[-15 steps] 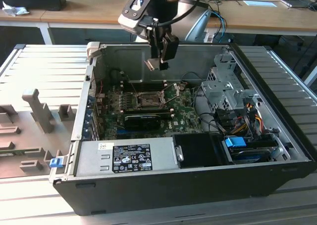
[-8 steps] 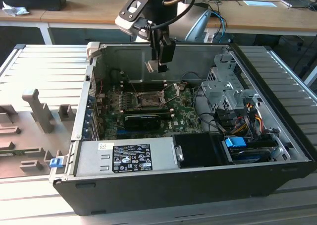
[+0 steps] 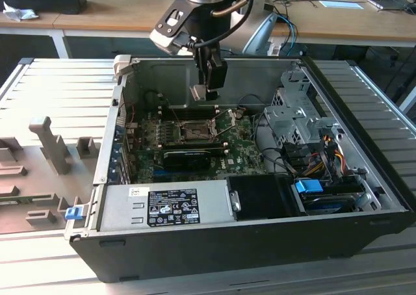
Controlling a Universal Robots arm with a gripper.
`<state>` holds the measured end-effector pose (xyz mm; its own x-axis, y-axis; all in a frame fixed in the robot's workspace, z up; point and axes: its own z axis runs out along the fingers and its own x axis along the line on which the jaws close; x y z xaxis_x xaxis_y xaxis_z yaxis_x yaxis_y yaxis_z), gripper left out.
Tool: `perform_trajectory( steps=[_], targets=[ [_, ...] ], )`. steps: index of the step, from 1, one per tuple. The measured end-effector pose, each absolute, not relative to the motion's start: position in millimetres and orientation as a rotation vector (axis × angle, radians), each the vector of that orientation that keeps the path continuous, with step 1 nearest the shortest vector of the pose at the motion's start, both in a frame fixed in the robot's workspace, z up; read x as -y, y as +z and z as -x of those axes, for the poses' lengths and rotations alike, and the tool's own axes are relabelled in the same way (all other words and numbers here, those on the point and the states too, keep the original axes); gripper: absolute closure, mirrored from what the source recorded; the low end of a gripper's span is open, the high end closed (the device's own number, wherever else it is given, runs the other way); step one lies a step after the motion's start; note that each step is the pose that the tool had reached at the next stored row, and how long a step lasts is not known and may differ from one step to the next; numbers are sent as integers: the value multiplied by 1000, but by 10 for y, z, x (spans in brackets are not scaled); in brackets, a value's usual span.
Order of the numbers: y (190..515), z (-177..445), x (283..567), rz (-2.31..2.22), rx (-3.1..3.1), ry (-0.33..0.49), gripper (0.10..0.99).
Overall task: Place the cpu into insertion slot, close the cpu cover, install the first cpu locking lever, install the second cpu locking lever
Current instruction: 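Place the cpu into insertion slot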
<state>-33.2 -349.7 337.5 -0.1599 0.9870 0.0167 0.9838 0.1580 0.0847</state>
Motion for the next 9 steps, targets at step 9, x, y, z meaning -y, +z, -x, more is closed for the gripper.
perform_trajectory(
  steps=[9],
  targets=[
    [3237, 332, 3497, -2012, -2354, 117, 557]
  ],
)
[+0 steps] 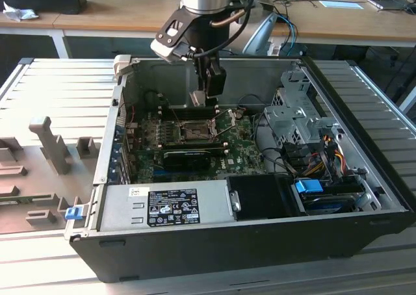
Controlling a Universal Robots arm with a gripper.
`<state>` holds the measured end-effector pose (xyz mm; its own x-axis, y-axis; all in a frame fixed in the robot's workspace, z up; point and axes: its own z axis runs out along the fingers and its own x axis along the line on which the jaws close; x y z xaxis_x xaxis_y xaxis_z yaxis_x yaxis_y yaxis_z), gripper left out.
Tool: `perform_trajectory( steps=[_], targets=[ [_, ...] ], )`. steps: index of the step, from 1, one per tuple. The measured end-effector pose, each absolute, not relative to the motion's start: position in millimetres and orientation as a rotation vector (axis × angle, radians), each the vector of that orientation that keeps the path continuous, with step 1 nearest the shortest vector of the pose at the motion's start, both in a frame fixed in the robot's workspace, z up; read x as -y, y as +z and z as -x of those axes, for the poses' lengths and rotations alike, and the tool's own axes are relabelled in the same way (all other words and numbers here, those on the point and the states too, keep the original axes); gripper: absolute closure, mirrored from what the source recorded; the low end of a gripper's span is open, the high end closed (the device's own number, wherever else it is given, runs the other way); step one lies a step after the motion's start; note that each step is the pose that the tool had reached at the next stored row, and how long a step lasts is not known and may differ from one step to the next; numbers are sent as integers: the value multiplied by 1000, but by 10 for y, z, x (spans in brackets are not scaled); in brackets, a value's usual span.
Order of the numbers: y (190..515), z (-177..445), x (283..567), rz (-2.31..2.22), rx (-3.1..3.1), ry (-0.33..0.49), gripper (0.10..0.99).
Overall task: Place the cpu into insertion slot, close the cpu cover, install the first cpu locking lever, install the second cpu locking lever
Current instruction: 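Place the cpu into insertion slot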
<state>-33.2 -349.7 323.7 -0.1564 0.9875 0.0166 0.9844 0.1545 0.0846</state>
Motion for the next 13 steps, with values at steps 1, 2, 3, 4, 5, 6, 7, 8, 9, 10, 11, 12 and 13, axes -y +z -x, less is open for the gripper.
perform_trajectory(
  steps=[1, 2, 3, 4, 5, 6, 7, 8, 9, 10, 11, 12, 13],
  targets=[
    [3231, 332, 3497, -2012, -2354, 117, 557],
    [3212, 332, 3497, -2012, -2354, 116, 557],
    [3195, 332, 3497, -2012, -2354, 116, 557],
    [3186, 332, 3497, -2012, -2354, 116, 557],
    [3175, 332, 3497, -2012, -2354, 116, 557],
    [3162, 335, 3497, -2012, -2354, 116, 557],
    [3155, 334, 3497, -2011, -2353, 113, 557],
    [3151, 334, 3497, -2020, -2345, 112, 557],
    [3147, 334, 3497, -2038, -2328, 112, 557],
    [3146, 334, 3497, -2045, -2322, 112, 557],
    [3145, 334, 3497, -2053, -2315, 111, 557],
    [3142, 334, 3497, -2065, -2303, 111, 557],
    [3141, 334, 3497, -2072, -2297, 111, 557]
  ],
)
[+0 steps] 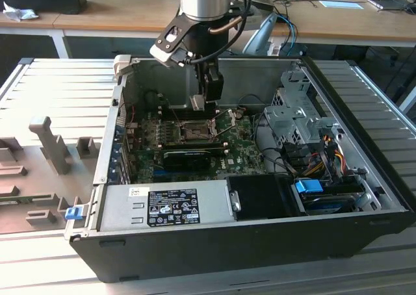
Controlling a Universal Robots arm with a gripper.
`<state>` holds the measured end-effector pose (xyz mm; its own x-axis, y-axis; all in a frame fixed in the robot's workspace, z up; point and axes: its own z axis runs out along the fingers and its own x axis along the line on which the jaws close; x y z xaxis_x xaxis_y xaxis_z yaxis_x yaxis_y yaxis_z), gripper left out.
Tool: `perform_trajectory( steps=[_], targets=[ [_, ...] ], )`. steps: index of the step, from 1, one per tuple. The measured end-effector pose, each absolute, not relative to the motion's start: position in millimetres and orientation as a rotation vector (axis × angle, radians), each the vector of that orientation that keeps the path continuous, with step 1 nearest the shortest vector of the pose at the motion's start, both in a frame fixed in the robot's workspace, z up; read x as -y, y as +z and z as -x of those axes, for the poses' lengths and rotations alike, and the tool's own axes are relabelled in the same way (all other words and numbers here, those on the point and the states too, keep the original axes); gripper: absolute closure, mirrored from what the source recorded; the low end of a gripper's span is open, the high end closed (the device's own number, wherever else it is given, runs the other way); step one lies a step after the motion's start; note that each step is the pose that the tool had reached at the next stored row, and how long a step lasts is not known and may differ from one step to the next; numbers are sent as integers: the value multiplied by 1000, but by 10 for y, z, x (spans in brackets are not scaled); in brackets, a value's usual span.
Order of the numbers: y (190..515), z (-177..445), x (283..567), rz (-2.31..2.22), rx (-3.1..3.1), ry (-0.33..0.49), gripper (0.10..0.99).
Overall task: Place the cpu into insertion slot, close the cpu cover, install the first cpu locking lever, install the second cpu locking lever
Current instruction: 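Place the cpu into insertion slot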
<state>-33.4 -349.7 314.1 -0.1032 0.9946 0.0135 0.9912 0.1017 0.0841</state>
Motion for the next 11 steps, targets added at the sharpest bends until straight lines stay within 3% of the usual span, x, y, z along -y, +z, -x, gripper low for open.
perform_trajectory(
  steps=[11],
  targets=[
    [3106, 334, 3497, -2114, -2257, 109, 557]
  ],
)
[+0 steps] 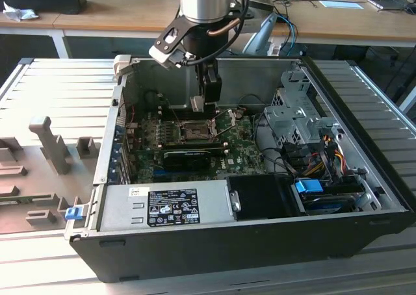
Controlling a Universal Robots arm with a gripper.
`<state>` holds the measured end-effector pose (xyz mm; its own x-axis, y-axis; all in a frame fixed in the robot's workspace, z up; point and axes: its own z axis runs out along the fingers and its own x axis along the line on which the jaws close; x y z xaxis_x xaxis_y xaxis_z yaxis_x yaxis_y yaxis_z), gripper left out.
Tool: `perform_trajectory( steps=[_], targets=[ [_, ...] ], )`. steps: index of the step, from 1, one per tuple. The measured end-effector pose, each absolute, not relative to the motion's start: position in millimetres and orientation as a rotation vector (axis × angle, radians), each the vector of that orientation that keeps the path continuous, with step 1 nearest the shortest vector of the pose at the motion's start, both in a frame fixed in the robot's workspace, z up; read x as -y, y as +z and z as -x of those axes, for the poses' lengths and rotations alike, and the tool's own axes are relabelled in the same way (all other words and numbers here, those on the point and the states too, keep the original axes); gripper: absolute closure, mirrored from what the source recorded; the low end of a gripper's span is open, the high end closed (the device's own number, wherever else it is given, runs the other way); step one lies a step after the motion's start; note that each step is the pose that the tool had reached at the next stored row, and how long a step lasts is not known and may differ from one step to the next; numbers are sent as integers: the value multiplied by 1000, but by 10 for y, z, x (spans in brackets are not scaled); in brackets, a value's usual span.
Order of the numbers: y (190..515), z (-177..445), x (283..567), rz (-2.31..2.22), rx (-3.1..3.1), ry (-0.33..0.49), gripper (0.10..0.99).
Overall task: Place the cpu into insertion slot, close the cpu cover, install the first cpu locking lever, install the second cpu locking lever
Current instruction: 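Place the cpu into insertion slot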
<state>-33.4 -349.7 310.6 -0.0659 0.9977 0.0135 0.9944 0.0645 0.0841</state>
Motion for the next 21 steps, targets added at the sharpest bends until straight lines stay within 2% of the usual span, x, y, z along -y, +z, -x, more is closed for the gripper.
perform_trajectory(
  steps=[21],
  targets=[
    [3037, 372, 3493, -2172, -2198, 108, 557]
  ],
)
